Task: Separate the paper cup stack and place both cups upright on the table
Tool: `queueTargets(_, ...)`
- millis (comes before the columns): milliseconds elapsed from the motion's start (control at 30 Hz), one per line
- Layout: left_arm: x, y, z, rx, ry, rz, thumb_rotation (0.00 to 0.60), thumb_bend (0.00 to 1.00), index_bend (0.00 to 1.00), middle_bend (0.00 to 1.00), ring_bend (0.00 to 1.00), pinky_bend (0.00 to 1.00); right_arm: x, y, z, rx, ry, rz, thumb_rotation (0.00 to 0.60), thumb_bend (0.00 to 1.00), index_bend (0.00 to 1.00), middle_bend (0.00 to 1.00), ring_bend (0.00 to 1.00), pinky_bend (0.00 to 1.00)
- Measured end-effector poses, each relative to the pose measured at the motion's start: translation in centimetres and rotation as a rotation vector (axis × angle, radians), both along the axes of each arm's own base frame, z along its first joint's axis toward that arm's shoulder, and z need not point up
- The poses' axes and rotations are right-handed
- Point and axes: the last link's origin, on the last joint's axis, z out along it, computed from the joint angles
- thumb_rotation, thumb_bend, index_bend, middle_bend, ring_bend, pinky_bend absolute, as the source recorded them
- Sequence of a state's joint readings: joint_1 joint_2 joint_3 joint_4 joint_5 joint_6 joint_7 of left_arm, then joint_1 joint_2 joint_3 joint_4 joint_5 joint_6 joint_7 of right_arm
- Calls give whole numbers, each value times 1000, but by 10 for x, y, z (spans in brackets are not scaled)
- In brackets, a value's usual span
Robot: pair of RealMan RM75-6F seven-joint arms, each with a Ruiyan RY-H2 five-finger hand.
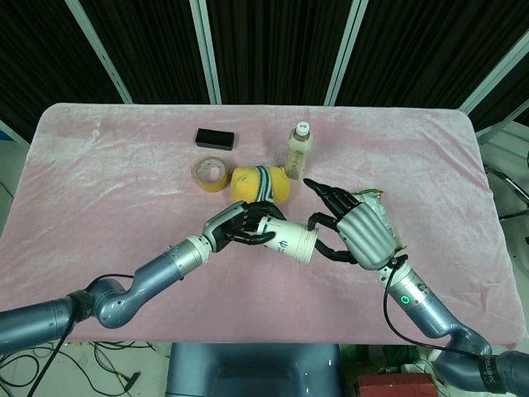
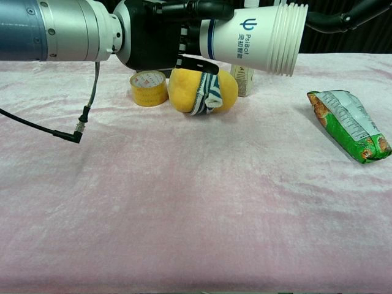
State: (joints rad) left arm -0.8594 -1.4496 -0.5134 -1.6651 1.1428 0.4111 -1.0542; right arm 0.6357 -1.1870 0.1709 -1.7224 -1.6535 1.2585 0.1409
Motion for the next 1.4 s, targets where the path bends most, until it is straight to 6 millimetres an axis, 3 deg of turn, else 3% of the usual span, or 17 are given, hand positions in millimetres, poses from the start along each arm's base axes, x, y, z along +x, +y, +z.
queueTargets(233,0,-2,-1,-3,-3,-1,600,359,400,419,333,511,1,1,0,-2,1,3,600,300,556,3,122,199)
queueTargets(467,-1,0,-1,-3,-9,10,600,359,400,418,333,511,2,2,-1,8,0,5,600,372,690,6,137,199)
queueTargets(867,0,-1,-5,-5,-11,9,600,358,400,418,333,511,6,6,1,37,-41,12,600,445,807,6,163,199)
queueTargets(1400,-13,10,8,23,-16,52,600,358,402,417,333,515,-7,1,13,10,-73,0,600,453,857,6,168,199)
